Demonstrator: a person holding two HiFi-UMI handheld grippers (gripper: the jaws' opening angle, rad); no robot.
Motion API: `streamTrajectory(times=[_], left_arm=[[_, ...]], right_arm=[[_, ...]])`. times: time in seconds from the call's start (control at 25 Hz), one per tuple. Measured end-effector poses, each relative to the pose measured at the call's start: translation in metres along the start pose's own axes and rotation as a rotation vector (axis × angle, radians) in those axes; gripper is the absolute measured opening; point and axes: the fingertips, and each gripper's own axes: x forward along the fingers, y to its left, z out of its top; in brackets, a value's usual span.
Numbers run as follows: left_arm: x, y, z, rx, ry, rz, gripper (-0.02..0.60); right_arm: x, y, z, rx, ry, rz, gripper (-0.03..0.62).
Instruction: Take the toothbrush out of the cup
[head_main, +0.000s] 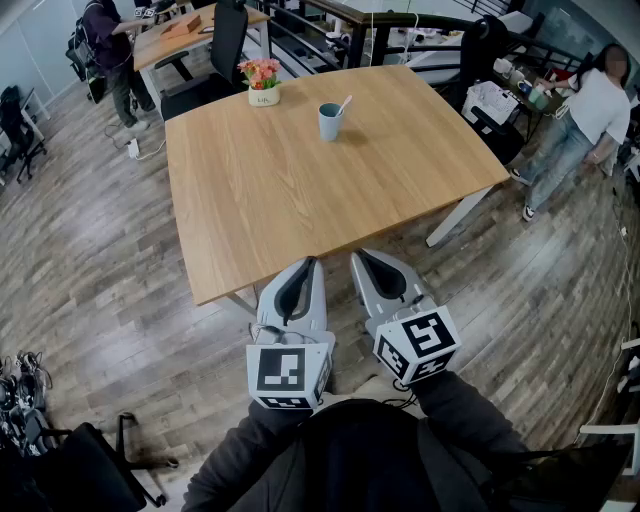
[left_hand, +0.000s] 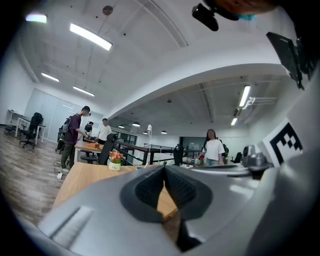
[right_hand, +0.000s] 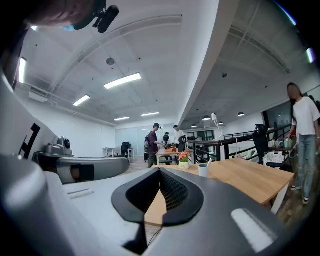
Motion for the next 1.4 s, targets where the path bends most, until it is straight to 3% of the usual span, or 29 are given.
streamTrajectory(times=[0.28, 0.6, 0.92, 1.4], left_arm=[[0.026, 0.017, 0.001, -0.001, 0.004, -0.008, 0.008], [0.073, 0.015, -0.007, 0.053, 0.039, 0.01, 0.008], [0.161, 0.01, -0.027, 0.067, 0.146, 0.019, 0.008], [0.312, -0.046, -0.012, 0.121, 0.156, 0.015, 0.008]], right_arm=[[0.026, -0.009, 0.006, -0.004, -0.015, -0.01, 0.002], [0.055, -0.053, -0.001, 0.04, -0.037, 0.0, 0.002], [0.1, -0.137, -0.003, 0.124, -0.043, -0.005, 0.002], [0.142, -0.266, 0.019, 0.135, -0.05, 0.075, 0.002]])
